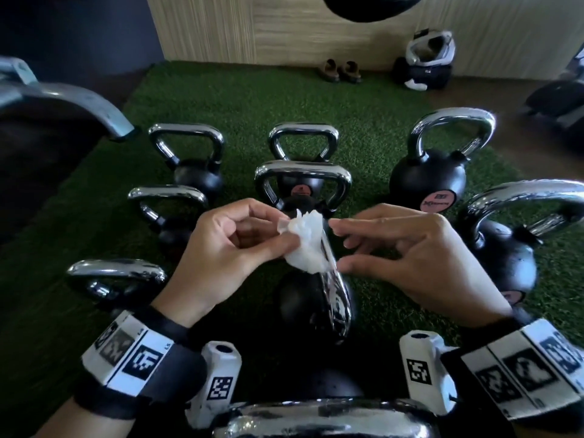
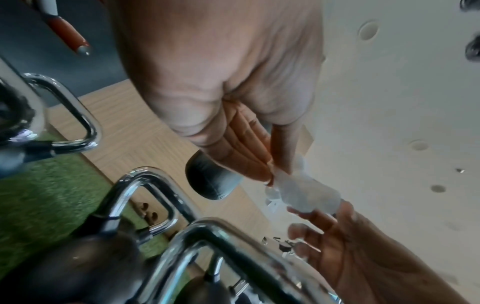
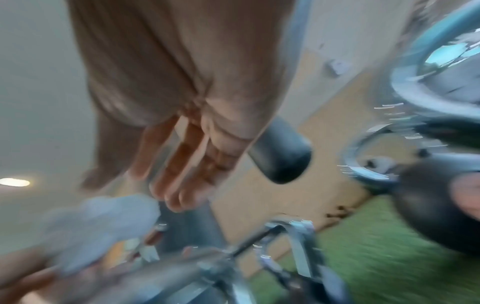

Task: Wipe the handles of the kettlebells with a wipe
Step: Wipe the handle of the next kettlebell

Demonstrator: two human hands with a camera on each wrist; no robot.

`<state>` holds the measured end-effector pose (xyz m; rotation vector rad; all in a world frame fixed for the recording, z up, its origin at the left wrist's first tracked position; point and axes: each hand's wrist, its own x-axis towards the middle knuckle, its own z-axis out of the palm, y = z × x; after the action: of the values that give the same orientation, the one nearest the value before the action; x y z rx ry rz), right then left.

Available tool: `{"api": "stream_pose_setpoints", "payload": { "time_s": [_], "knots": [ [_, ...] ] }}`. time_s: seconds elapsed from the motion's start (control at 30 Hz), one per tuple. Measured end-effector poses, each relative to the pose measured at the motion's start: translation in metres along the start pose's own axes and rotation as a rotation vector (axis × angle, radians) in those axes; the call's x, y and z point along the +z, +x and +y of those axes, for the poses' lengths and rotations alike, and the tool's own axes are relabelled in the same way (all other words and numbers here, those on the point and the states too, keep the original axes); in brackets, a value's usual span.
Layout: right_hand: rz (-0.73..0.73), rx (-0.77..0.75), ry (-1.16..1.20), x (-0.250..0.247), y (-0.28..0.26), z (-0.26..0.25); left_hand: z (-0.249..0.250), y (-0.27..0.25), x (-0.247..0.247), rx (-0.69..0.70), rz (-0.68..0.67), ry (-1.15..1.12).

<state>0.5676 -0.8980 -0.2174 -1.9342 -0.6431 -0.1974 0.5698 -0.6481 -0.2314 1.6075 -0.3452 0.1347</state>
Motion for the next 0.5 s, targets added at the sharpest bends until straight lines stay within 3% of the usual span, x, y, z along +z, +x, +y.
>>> {"api": "stream_pose_setpoints", "payload": {
  "time_s": [0.17,0.33,0.43,0.5],
  "knots": [
    [0.133,-0.035,0.153,0.019,0.013,-0.002,0.012,0.012,0.014,-0.084,-0.057,-0.104],
    [0.223,0.051,0.110,0.021,0.016,0.007,0.018,0.018,0.008,-0.245,-0.214,-0.155],
    [0.277,0.109,0.069,0.018,0.016,0.022,0.000,0.020,0.001,-0.296,-0.207,0.108],
    [0.333,0.181,0.065,0.013,0.014,0.040,-0.024,0.015,-0.004,-0.260,-0.291,0.544]
  ]
}}
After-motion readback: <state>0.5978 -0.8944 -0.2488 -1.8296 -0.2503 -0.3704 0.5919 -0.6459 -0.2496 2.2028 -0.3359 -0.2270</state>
